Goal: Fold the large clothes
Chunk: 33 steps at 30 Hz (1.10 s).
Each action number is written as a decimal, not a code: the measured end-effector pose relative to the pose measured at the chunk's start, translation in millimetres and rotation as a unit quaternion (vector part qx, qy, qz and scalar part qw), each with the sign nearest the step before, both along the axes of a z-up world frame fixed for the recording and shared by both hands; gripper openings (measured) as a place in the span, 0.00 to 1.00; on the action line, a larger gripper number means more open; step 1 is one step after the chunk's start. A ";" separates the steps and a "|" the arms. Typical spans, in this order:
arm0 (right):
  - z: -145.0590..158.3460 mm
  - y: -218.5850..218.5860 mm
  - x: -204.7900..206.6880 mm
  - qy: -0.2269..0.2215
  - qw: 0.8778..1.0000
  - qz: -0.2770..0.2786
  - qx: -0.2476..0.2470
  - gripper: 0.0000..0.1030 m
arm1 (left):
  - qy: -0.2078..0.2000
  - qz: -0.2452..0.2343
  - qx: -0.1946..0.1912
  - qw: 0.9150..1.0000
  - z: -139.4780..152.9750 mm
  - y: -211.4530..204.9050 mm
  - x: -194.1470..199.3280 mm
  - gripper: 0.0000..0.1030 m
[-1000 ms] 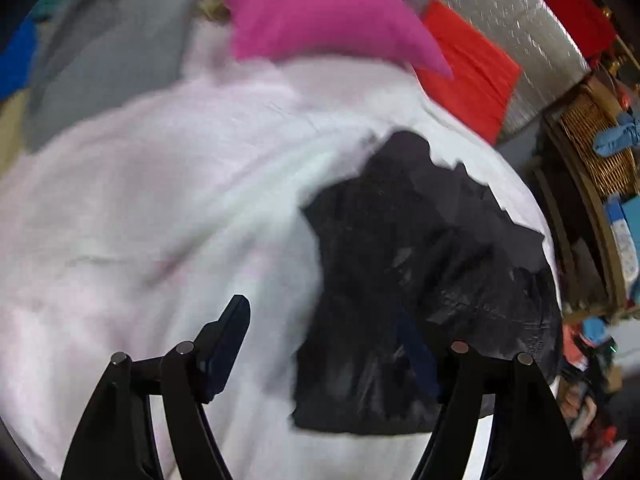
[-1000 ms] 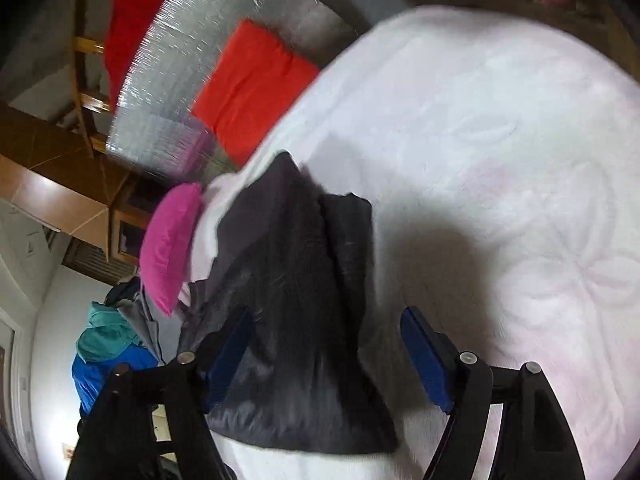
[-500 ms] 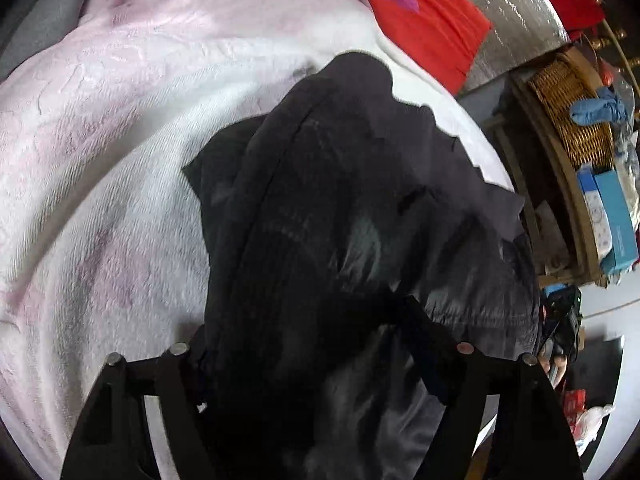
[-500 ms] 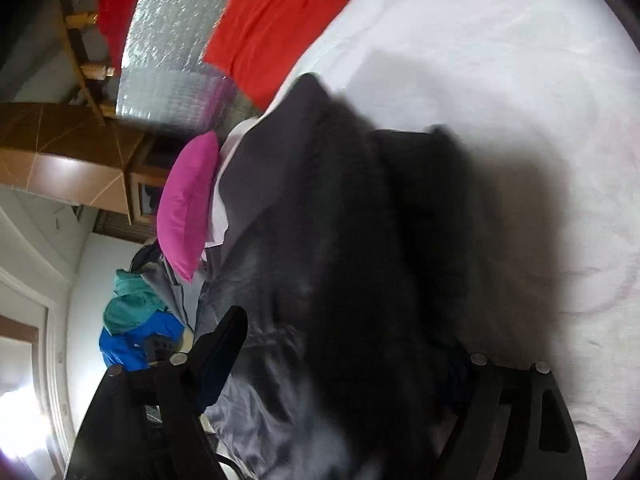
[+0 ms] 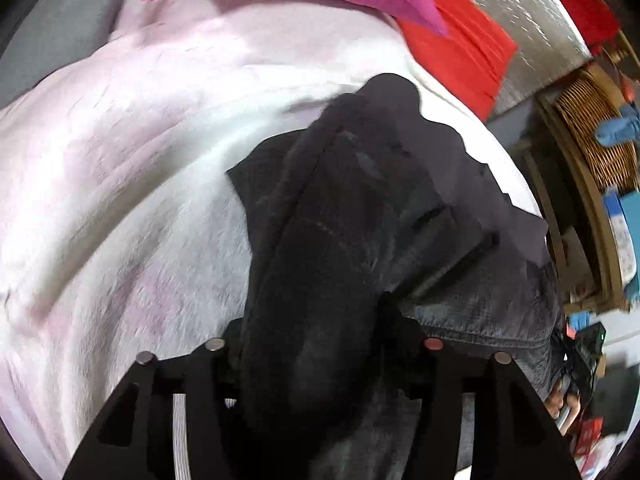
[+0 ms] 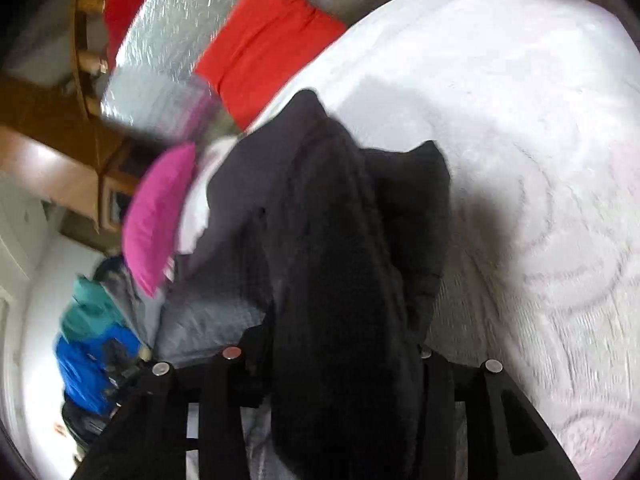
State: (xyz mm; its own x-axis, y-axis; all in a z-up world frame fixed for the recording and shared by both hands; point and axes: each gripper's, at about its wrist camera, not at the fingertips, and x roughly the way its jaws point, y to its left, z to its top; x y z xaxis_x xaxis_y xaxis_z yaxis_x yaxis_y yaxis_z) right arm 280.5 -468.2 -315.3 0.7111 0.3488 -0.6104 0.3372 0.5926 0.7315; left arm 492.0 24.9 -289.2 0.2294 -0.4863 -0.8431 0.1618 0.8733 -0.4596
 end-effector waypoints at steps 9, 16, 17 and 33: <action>42.1 -8.9 -84.8 -0.029 0.999 -0.036 -0.015 0.69 | -0.085 0.016 -0.004 0.996 66.4 59.6 -66.7 0.66; 30.1 12.6 -152.7 -0.075 0.993 -0.051 0.077 0.76 | -0.054 0.046 -0.073 0.995 53.6 79.6 -127.8 0.72; 26.2 20.3 -152.0 -0.073 0.992 -0.047 0.091 0.76 | -0.039 0.057 -0.086 0.994 45.8 78.5 -131.7 0.72; -16.2 46.2 -70.1 -0.026 0.985 -0.107 0.129 0.81 | 0.033 0.193 -0.158 0.968 -9.8 43.9 -96.2 0.77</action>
State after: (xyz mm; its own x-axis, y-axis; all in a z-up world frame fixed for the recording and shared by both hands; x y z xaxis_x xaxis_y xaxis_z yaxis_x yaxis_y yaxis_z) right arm 210.4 -422.0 -331.5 0.8132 0.3271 -0.4813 0.3919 0.3036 0.8685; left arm 395.8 68.8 -299.0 0.3960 -0.6109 -0.6855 -0.1879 0.6768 -0.7117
